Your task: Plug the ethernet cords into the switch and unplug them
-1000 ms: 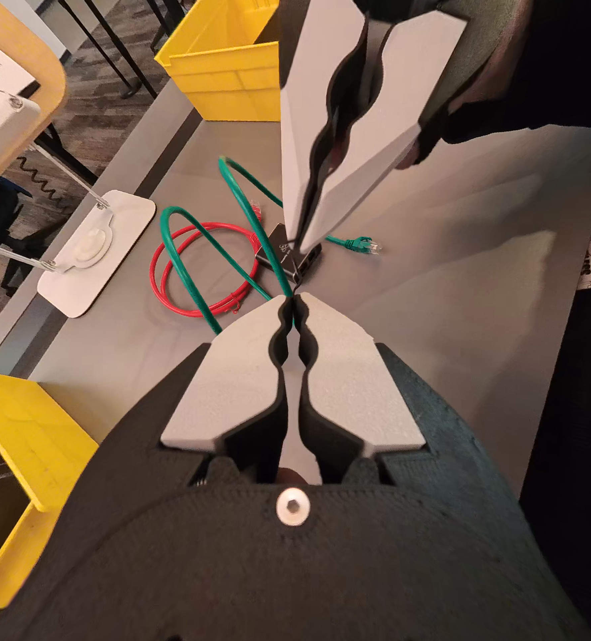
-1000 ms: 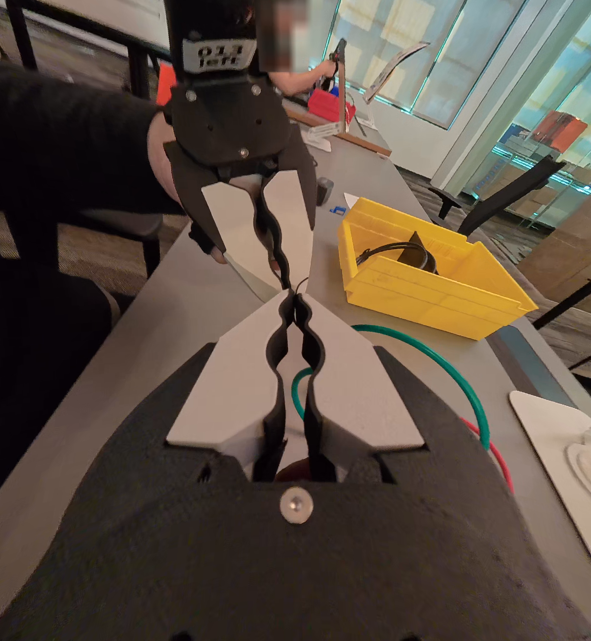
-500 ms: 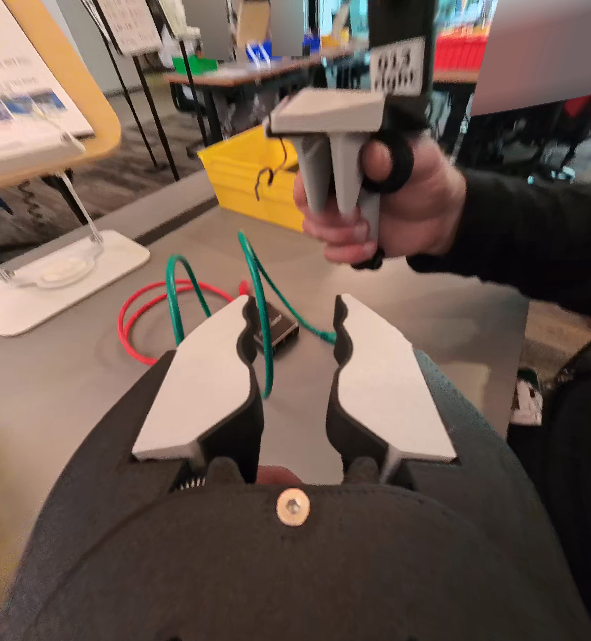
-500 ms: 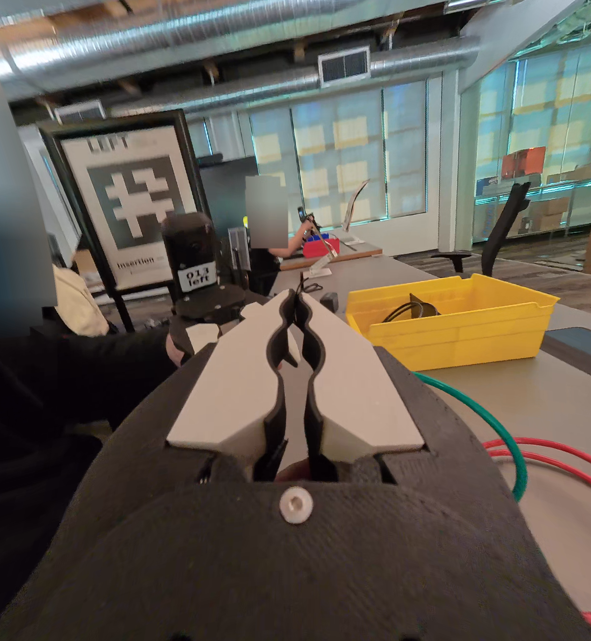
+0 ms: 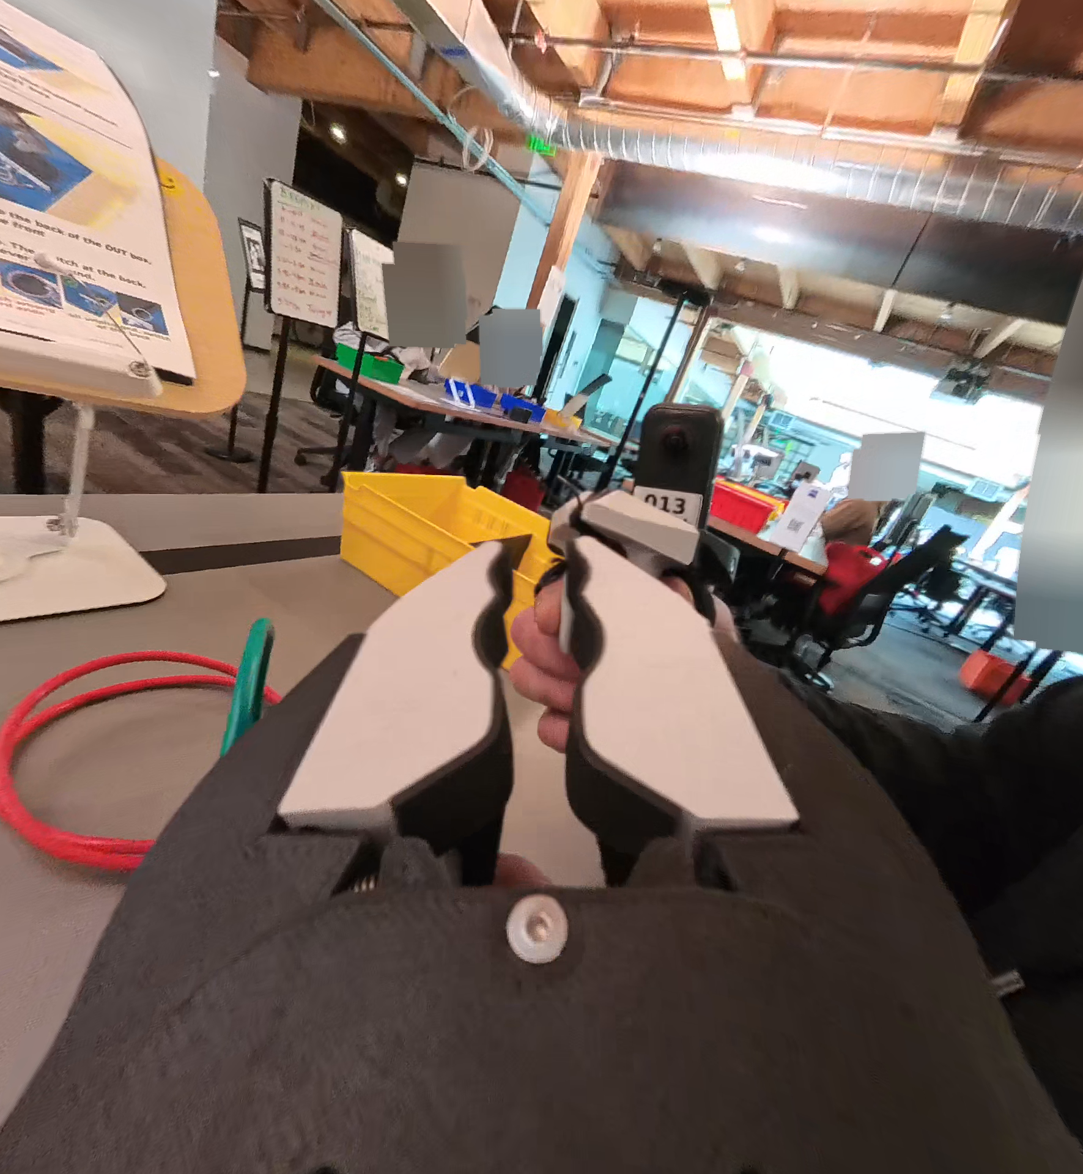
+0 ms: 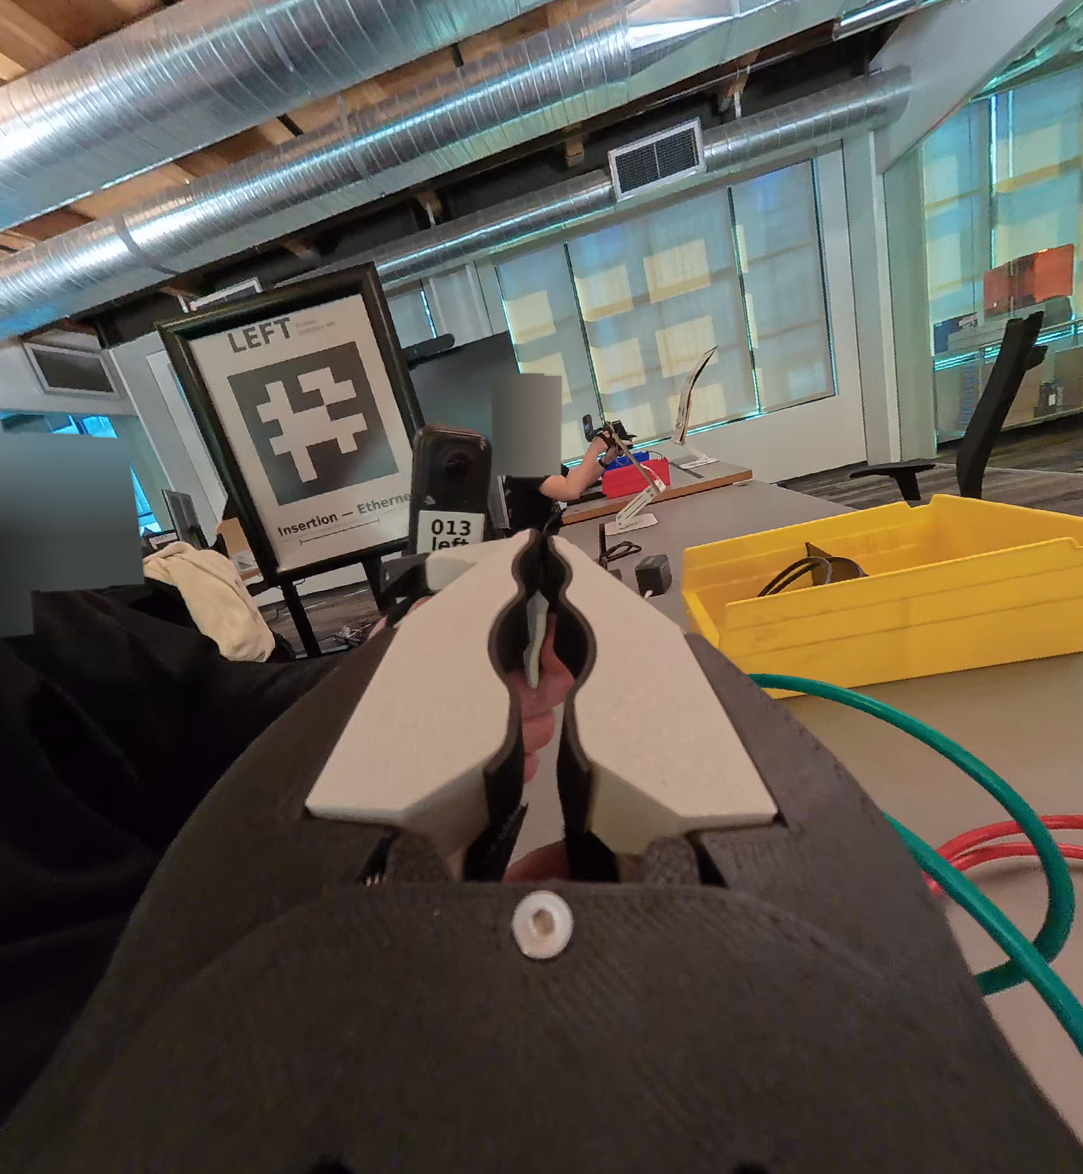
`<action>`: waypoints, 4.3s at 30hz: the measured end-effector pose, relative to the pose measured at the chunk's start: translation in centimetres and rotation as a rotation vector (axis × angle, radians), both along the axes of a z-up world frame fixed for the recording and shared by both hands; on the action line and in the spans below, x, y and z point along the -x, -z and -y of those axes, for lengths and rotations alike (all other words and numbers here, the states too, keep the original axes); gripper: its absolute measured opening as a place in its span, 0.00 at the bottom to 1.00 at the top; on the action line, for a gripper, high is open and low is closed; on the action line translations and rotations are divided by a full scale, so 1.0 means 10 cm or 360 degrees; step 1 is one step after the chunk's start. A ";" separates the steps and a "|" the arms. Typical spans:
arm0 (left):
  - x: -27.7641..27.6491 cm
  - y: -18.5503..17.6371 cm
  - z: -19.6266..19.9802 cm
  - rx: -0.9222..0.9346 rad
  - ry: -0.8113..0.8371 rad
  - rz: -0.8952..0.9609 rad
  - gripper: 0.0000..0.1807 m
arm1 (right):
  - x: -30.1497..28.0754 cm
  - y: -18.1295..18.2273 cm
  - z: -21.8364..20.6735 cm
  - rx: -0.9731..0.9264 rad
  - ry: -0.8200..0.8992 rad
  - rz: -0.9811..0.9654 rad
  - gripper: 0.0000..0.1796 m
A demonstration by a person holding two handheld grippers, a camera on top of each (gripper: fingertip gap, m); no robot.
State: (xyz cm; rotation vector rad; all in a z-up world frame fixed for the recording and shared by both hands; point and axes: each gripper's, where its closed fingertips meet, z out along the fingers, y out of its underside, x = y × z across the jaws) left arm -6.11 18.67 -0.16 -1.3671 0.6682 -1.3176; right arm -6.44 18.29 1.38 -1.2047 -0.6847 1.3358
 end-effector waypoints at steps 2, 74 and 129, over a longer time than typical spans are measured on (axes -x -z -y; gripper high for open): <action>-0.01 0.02 0.00 0.0004 0.0016 -0.0002 0.05 | 0.01 0.01 0.01 -0.0010 -0.0002 0.0016 0.00; -0.08 0.88 -0.21 -0.0039 0.0059 -0.0753 0.16 | -0.03 0.82 -0.63 0.0270 0.0512 0.0081 0.00; -0.06 0.88 -0.29 -0.0570 -0.0213 -0.1279 0.36 | 0.05 0.68 -0.58 0.0232 0.0420 -0.0081 0.00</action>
